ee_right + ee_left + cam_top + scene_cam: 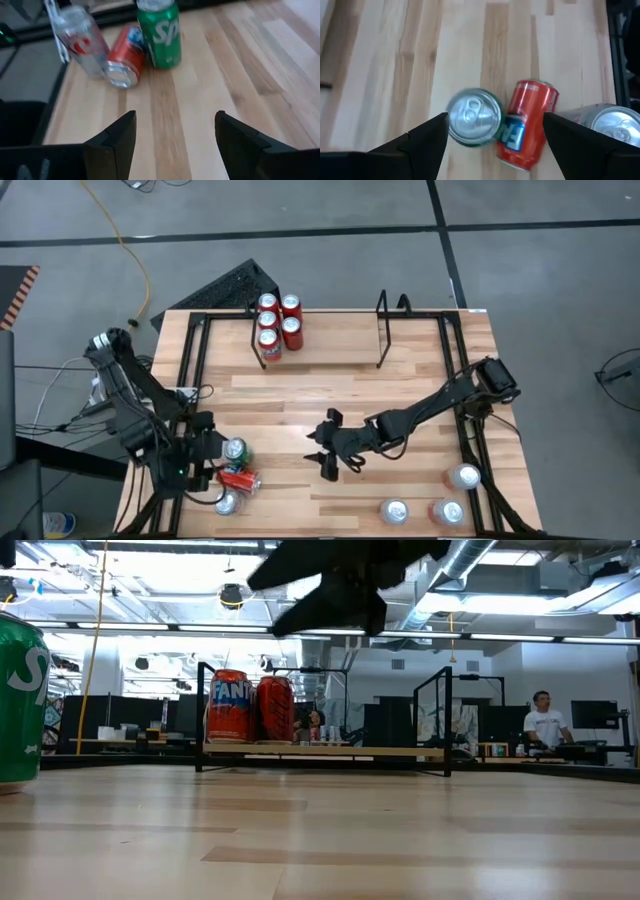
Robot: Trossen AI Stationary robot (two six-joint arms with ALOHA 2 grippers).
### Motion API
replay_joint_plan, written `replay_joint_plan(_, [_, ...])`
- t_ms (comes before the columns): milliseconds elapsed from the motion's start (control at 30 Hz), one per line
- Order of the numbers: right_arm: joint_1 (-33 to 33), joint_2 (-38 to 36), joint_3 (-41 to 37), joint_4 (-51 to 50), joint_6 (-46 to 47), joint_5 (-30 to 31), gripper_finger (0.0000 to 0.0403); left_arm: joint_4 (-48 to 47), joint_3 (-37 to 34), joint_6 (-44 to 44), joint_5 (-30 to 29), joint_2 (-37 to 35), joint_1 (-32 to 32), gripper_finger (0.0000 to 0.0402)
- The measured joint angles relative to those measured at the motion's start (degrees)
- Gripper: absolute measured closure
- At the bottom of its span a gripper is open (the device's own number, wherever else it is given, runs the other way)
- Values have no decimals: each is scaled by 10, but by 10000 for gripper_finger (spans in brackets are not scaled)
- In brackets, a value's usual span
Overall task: Place canned beverage on shelf
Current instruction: Put the pink white soda can on the shelf
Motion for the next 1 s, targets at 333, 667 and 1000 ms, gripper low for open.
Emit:
replay_joint_plan(333, [-3,11,-1,8,10,-7,160,11,0,-47,16,78,-83,95])
replay_joint_plan(667, [-15,11,-1,45,20,-7,160,4,0,-23,45,162,-101,95])
replay_joint_plan(1000, [-22,11,-1,42,19,-7,160,-18,0,3,49,195,-101,95])
